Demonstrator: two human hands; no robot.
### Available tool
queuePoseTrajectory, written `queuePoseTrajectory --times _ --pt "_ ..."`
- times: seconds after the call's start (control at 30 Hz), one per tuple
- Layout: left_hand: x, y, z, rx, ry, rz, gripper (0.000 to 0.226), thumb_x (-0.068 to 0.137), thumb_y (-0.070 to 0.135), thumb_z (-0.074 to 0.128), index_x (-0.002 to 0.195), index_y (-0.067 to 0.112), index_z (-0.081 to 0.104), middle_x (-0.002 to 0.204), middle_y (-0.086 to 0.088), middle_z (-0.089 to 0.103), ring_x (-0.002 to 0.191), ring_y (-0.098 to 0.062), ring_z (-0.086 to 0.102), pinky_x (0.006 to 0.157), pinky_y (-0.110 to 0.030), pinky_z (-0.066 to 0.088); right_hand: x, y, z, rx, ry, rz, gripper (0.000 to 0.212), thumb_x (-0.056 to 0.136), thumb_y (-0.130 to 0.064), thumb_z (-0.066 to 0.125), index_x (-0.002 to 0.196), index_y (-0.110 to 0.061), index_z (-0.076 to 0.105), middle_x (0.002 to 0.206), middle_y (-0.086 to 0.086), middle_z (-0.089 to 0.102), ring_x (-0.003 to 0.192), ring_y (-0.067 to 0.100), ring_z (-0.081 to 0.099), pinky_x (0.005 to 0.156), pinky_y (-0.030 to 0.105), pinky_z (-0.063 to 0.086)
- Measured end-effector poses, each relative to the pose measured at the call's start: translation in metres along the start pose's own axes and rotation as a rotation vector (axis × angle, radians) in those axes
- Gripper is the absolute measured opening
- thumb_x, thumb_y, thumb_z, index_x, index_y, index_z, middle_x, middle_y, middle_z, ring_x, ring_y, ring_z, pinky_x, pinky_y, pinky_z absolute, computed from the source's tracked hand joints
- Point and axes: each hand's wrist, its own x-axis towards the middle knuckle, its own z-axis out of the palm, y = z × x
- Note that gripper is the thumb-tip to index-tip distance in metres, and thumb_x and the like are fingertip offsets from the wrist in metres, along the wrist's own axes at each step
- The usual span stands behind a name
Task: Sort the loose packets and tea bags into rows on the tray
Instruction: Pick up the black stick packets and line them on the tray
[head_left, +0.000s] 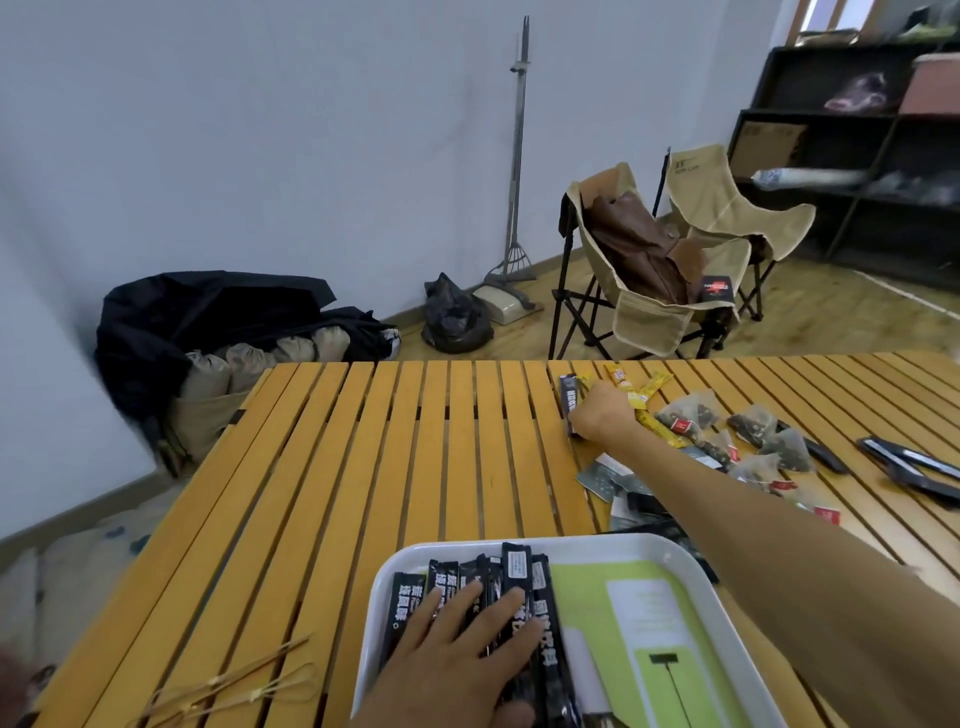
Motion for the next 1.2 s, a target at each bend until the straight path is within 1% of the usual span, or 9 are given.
queuePoseTrajectory --times 0.1,0.17,0.2,0.33,0.5,0.77,0.9,1.03,1.2 --pt "-0.006 -0.001 -0.01 -0.102 -0.013 0.04 0.048 0.088 0.06 0.033 0.131 0.054 0.055 0.143 0.02 0.052 0.131 -0.013 0.052 0.114 -0.036 0.031 -0.037 -0.002 -0.019 0.094 -0.072 0.016 0.017 0.091 -0.001 0.06 0.076 0.004 0.065 0.075 0.017 0.065 0.067 0.019 0.057 0.061 0.033 0.058" --pt "-0.003 -0.004 -0.006 -0.175 0.073 0.032 0.057 0.098 0.057 0.034 0.152 0.05 0.018 0.162 0.023 0.007 0.151 -0.01 0.003 0.122 -0.039 0.0 -0.08 0.0 -0.029 0.268 -0.085 -0.015 0.016 0.09 -0.001 0.061 0.088 0.011 0.071 0.092 0.025 0.073 0.071 0.017 0.06 0.061 0.028 0.057" --pt "-0.005 -0.007 -0.004 -0.205 0.096 0.005 0.061 0.099 0.056 0.035 0.154 0.046 0.009 0.162 0.024 -0.003 0.15 -0.007 -0.006 0.121 -0.037 -0.007 -0.108 0.001 -0.033 0.345 -0.092 -0.034 0.015 0.09 -0.003 0.063 0.088 0.008 0.073 0.09 0.022 0.074 0.067 0.014 0.06 0.056 0.024 0.054" --pt "-0.021 -0.019 -0.014 -0.289 0.241 -0.124 0.064 0.1 0.049 0.042 0.156 0.036 0.013 0.163 0.019 0.007 0.149 -0.004 0.004 0.123 -0.032 0.003 -0.22 0.008 -0.039 0.418 -0.236 -0.111 0.02 0.09 -0.012 0.068 0.071 -0.013 0.074 0.062 -0.004 0.072 0.053 0.0 0.063 0.052 0.015 0.05" --pt "-0.034 -0.024 -0.02 -0.316 0.283 -0.135 0.063 0.102 0.045 0.042 0.157 0.033 0.015 0.163 0.017 0.011 0.149 -0.003 0.006 0.122 -0.027 0.006 -0.283 0.002 -0.025 0.34 -0.304 -0.127 0.018 0.082 -0.011 0.066 0.067 -0.004 0.073 0.056 0.002 0.068 0.045 -0.003 0.056 0.048 0.013 0.047" --pt "-0.023 -0.017 -0.009 -0.299 0.188 -0.059 0.061 0.098 0.057 0.041 0.154 0.043 0.021 0.164 0.017 0.009 0.15 -0.008 0.009 0.122 -0.035 0.011 -0.284 0.004 -0.028 0.378 -0.386 -0.106 0.021 0.083 -0.01 0.058 0.072 -0.005 0.075 0.056 0.001 0.068 0.037 0.005 0.049 0.042 0.017 0.042" --pt "-0.02 -0.02 -0.007 -0.297 0.156 -0.052 0.062 0.099 0.054 0.044 0.154 0.045 0.017 0.164 0.02 0.006 0.151 -0.008 0.006 0.122 -0.037 0.009 -0.227 0.021 -0.05 0.217 -0.141 -0.244 0.024 0.096 -0.009 0.056 0.08 -0.012 0.075 0.072 -0.005 0.07 0.06 0.001 0.06 0.055 0.009 0.046" --pt "-0.016 -0.029 -0.003 -0.343 0.188 -0.039 0.055 0.1 0.046 0.045 0.151 0.046 0.025 0.162 0.023 0.009 0.149 -0.002 0.008 0.122 -0.033 0.012 -0.123 0.044 -0.071 0.047 0.115 -0.13 0.026 0.094 -0.004 0.053 0.078 -0.009 0.071 0.077 0.006 0.069 0.071 0.017 0.064 0.07 0.034 0.057" --pt "-0.005 -0.043 0.0 -0.367 0.242 -0.016 0.047 0.099 0.043 0.048 0.145 0.046 0.036 0.158 0.026 0.019 0.145 0.005 0.016 0.12 -0.024 0.017 -0.043 0.068 -0.065 -0.235 0.13 -0.022 0.011 0.091 -0.006 0.056 0.088 -0.005 0.067 0.088 0.012 0.066 0.081 0.029 0.063 0.07 0.036 0.058"
